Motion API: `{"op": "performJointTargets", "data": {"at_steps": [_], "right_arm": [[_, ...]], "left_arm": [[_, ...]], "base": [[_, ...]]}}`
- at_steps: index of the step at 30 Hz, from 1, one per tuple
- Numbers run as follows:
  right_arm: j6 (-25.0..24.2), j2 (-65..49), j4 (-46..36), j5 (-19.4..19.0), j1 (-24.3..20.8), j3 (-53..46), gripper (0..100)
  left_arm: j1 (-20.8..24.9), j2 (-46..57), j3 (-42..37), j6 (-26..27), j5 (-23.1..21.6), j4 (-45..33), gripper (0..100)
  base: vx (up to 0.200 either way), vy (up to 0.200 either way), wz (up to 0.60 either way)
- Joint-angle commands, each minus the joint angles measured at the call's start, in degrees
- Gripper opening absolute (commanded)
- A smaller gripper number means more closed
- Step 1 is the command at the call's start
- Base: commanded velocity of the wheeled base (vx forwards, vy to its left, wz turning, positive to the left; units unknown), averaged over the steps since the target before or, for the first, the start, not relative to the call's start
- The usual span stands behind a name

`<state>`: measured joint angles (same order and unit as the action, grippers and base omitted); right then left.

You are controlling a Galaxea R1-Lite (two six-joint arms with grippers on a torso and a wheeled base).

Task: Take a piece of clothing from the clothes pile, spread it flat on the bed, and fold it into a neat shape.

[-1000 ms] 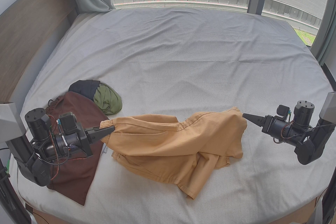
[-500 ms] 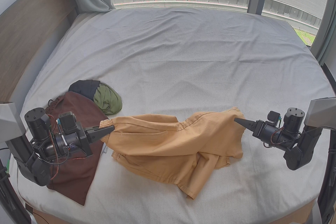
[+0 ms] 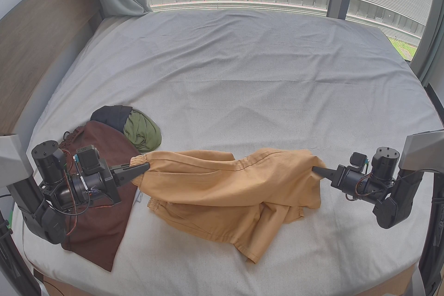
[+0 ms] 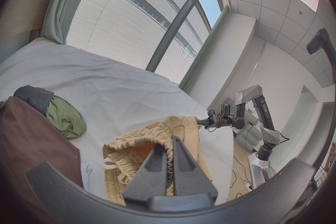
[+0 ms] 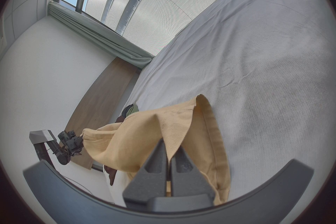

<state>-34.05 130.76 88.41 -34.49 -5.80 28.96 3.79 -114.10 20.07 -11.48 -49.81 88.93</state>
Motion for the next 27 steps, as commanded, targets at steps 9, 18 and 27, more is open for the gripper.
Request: {"op": "performJointTargets", "data": {"at_steps": [9, 18, 27], "right_arm": [[2.06, -6.92, -0.16, -8.84, -3.95, -12.88, 0], [9.0, 0.9, -0.16, -8.84, -7.64, -15.69, 0], [9.26, 3.72, -0.16, -8.58, -8.79, -15.69, 0]], "left_arm": [[-1.24, -0.33, 1.38, -0.21, 0.06, 0.01, 0], [-2.65, -1.03, 2.87, -0.29, 0.15, 0.01, 0], [-2.65, -0.94, 2.61, -0.21, 0.15, 0.01, 0]], "base": [[0.0, 0.0, 0.0], [0.0, 0.0, 0.0], [0.0, 0.0, 0.0]]}}
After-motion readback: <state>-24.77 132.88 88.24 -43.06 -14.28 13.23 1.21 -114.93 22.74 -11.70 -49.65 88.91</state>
